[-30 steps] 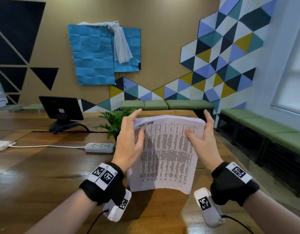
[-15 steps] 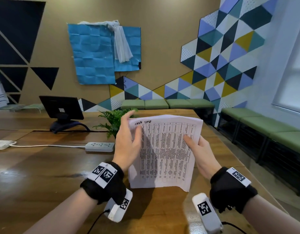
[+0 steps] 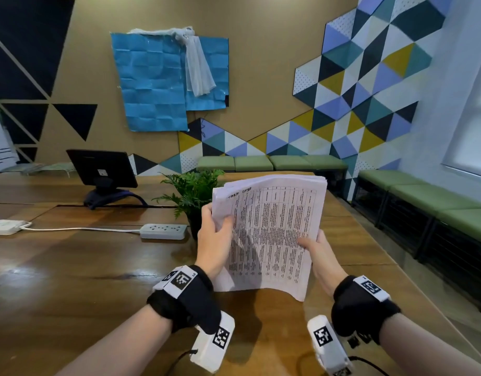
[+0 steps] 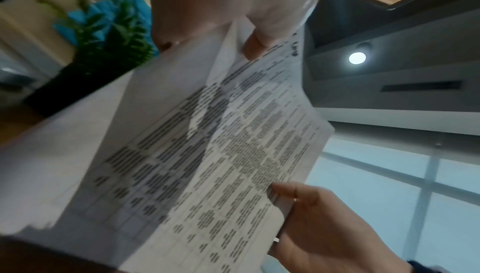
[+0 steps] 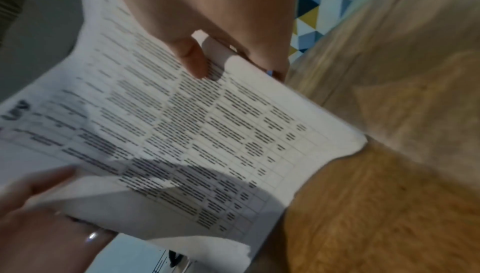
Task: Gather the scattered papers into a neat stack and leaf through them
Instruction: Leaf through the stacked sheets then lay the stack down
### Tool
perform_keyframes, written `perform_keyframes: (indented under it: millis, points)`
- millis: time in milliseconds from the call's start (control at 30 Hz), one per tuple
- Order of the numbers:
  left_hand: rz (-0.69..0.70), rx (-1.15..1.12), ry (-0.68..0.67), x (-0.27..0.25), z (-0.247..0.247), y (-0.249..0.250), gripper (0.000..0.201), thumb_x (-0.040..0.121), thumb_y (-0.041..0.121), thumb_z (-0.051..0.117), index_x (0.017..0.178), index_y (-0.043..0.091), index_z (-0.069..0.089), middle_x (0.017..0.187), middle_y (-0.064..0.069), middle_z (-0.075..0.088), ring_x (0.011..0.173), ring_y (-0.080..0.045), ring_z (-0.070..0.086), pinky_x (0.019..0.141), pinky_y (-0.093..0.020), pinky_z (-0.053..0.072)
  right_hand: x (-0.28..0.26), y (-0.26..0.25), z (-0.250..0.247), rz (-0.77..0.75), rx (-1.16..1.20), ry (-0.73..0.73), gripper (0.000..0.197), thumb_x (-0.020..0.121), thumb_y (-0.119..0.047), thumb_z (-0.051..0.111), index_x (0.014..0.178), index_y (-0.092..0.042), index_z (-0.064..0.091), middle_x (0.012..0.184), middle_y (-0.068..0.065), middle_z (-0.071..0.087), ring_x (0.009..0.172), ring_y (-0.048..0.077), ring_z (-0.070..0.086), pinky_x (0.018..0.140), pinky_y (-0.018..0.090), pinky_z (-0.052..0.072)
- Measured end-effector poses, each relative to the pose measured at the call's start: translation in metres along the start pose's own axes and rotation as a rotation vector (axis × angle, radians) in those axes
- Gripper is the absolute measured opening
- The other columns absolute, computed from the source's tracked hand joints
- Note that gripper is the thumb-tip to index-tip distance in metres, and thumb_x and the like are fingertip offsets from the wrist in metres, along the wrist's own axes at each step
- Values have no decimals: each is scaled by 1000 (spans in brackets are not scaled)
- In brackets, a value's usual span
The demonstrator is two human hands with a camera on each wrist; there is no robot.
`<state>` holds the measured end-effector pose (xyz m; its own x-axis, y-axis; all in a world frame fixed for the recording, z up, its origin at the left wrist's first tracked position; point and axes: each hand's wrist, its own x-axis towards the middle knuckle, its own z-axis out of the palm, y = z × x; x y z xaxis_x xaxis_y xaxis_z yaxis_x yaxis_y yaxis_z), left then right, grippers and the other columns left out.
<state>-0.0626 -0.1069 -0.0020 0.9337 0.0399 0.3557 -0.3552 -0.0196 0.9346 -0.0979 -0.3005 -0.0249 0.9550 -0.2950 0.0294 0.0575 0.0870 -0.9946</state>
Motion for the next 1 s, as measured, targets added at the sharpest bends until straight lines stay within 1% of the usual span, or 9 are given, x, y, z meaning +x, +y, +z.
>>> perform_keyframes:
  millis: [167,333,433,500,567,667,767,867,1000]
  points:
    - [-59,-61,-65,2,-3,-13,21,99,18,43,95,38,51,100,18,61,95,-1,58,81,-23,44,4,13,-1,46,-12,-82,38,96,3,39,125,-21,45,114,-2,61,99,8,60,77,26,48]
    - [-87,-8,-106,-4,-4,-31,18,98,24,47,94,41,48,98,20,58,93,-1,55,75,-18,42,1,28,-5,134,-139,-92,59,89,16,34,140,-13,32,130,6,53,110,18,52,78,21,46]
    - [-121,16,-135,-6,-6,-42,25,98,17,45,102,41,49,105,17,58,99,1,53,78,-16,40,-6,39,-7,137,-224,-119,58,90,16,37,140,-12,32,139,9,51,111,16,51,92,25,43]
    - [-139,8,-146,-6,-7,-45,27,99,12,43,112,34,48,112,8,59,104,-5,54,82,-19,42,-8,36,-7,98,-202,-92,56,89,14,43,137,-12,34,134,10,55,102,12,57,83,20,48]
    - [-141,9,-157,-6,-9,-45,26,99,12,43,118,30,48,117,2,60,107,-12,55,86,-25,45,-8,18,-7,-24,-165,-14,55,90,6,51,136,-15,30,122,4,60,96,10,61,74,21,54]
    - [-127,7,-173,-4,-11,-48,23,98,14,45,115,30,51,118,-2,61,107,-16,57,89,-31,47,1,-20,-11,-370,-330,165,71,90,-9,57,145,-30,17,120,-2,53,96,21,65,85,41,56]
    - [-139,-32,-152,-3,-12,-48,24,96,17,49,100,41,51,109,7,62,104,-12,57,87,-29,47,6,-51,-13,-702,-579,260,75,93,-10,53,149,-37,11,128,5,41,78,24,63,74,36,57]
    - [-156,-59,-129,-1,-12,-48,23,95,18,52,100,41,52,107,11,62,108,-13,57,96,-34,44,5,-63,-12,-856,-900,260,59,95,-14,48,148,-29,26,128,10,37,72,19,55,65,31,49]
    - [-165,-66,-138,0,-11,-47,19,95,22,52,101,40,53,109,9,63,110,-15,57,97,-37,45,6,-63,-10,-859,-973,286,40,96,-13,46,135,-14,50,132,16,39,79,13,50,73,28,45]
